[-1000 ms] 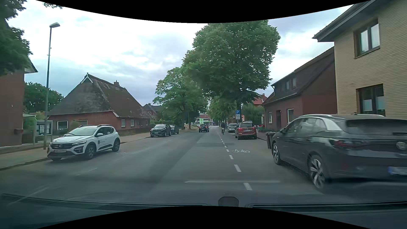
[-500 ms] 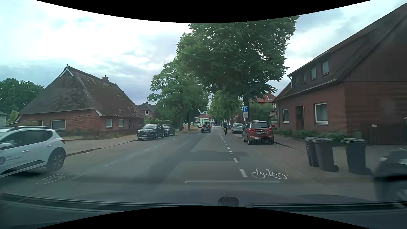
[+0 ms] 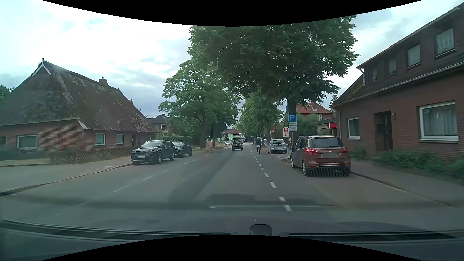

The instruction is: Follow the waypoints while adhering to traffic rules and regulations

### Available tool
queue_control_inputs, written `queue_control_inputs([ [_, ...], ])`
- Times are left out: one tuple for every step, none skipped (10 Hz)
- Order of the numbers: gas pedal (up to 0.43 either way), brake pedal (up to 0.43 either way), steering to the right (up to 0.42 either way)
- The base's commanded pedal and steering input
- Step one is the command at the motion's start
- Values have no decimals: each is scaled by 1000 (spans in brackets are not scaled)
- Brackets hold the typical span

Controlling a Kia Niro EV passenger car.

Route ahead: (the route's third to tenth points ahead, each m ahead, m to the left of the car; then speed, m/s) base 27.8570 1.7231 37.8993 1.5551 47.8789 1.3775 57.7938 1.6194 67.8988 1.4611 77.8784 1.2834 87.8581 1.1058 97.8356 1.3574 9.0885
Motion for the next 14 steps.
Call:
queue_control_inputs([
  [0,0,-4],
  [110,0,-6],
  [650,0,-6],
  [760,0,-6],
  [791,0,-5],
  [799,0,-5],
  [799,0,-5],
  [799,0,-5],
  [772,0,-6],
  [669,0,-11],
  [610,0,-22],
  [531,0,-26],
  [398,0,-22],
  [398,0,-13],
])
